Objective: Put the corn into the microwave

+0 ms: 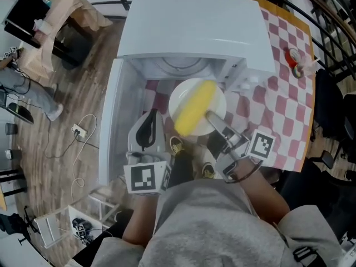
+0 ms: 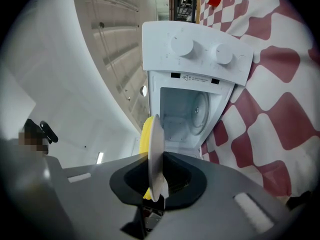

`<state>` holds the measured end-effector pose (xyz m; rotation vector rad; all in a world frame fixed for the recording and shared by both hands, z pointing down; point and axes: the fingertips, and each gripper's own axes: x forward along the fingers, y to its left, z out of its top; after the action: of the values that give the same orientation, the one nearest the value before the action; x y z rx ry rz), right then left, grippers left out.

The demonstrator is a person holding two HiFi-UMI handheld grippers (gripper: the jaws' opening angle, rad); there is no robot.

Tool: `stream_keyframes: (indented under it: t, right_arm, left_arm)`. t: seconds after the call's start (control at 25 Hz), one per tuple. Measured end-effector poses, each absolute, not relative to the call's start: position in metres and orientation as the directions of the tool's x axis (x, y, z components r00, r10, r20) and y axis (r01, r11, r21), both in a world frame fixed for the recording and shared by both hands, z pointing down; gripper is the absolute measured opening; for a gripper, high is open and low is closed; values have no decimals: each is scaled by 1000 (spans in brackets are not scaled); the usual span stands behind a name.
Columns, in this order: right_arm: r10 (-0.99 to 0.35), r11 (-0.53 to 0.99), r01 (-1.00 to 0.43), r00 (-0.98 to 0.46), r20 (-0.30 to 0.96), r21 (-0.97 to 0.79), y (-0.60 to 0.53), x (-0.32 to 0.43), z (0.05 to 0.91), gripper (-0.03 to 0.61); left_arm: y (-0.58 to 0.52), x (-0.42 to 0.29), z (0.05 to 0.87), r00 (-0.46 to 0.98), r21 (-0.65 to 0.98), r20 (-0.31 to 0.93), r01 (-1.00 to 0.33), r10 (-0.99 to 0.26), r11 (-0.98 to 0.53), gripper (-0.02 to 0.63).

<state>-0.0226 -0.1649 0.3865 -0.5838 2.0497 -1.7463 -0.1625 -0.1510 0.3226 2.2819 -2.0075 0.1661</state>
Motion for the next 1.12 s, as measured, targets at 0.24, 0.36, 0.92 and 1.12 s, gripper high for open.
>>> stream_keyframes:
  t: [0.24, 0.36, 0.92, 1.12]
  right_arm:
    - [-552, 119, -70, -834, -8, -990, -181, -33, 389, 35]
    - [-571, 109, -73, -821, -3, -991, -190, -30, 388, 35]
    - [-647, 95, -97, -762, 12, -991, -211, -33, 387, 35]
    - [-665, 98, -104, -747, 12, -990, -215, -40, 385, 35]
  left_arm:
    - [-172, -180, 319, 134, 1, 149, -991, -980, -136, 9]
    - [-181, -182, 319, 151, 4, 149, -988, -977, -152, 9]
    - [-210, -195, 323, 224, 14, 141, -974, -964, -225, 9]
    - [-216, -200, 326, 255, 22, 141, -967, -957, -255, 9]
